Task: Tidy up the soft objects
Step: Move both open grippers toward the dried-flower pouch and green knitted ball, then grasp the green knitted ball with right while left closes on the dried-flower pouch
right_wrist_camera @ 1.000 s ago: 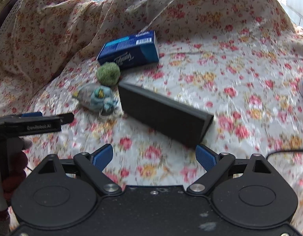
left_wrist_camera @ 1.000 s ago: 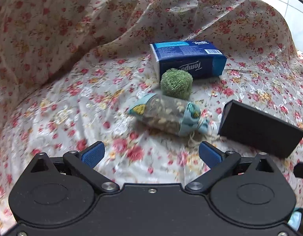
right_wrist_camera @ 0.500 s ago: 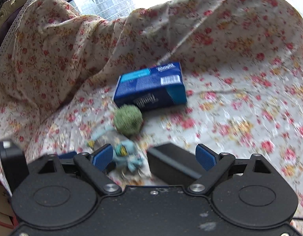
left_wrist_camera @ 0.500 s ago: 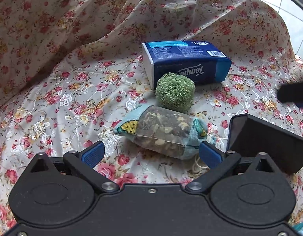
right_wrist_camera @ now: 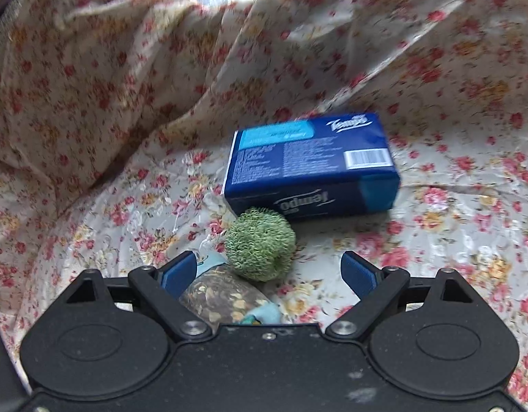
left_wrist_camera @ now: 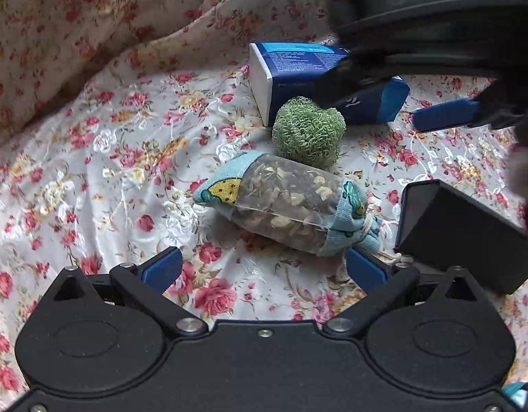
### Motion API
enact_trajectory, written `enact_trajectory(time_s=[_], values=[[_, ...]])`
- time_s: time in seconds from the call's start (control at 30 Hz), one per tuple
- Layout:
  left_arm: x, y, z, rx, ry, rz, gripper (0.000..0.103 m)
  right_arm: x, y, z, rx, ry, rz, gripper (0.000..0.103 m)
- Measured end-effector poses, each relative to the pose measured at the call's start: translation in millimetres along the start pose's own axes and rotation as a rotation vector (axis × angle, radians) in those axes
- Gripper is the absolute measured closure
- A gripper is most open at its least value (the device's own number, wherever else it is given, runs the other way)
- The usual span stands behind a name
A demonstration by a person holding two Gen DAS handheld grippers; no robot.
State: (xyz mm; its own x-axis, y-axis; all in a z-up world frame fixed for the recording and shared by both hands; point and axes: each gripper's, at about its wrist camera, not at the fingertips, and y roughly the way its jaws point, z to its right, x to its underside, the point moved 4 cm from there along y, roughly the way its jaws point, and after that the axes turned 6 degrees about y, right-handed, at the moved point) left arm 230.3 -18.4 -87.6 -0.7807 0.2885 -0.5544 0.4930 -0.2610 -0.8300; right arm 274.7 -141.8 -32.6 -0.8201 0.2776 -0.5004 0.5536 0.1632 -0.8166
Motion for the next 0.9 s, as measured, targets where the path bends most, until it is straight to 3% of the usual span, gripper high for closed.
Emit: enact_trajectory(time_s=[0.43,0.9], values=[[-1,2,-26,0.024,-0.125,-0.057,0.004,-8,53,-22,0.048,0.043,-0.177,0.012],[0,4,-29,-0.005,-0.124,-0.071,0.004,-12,98,-23,0.157,0.049,-0.251,0.014]])
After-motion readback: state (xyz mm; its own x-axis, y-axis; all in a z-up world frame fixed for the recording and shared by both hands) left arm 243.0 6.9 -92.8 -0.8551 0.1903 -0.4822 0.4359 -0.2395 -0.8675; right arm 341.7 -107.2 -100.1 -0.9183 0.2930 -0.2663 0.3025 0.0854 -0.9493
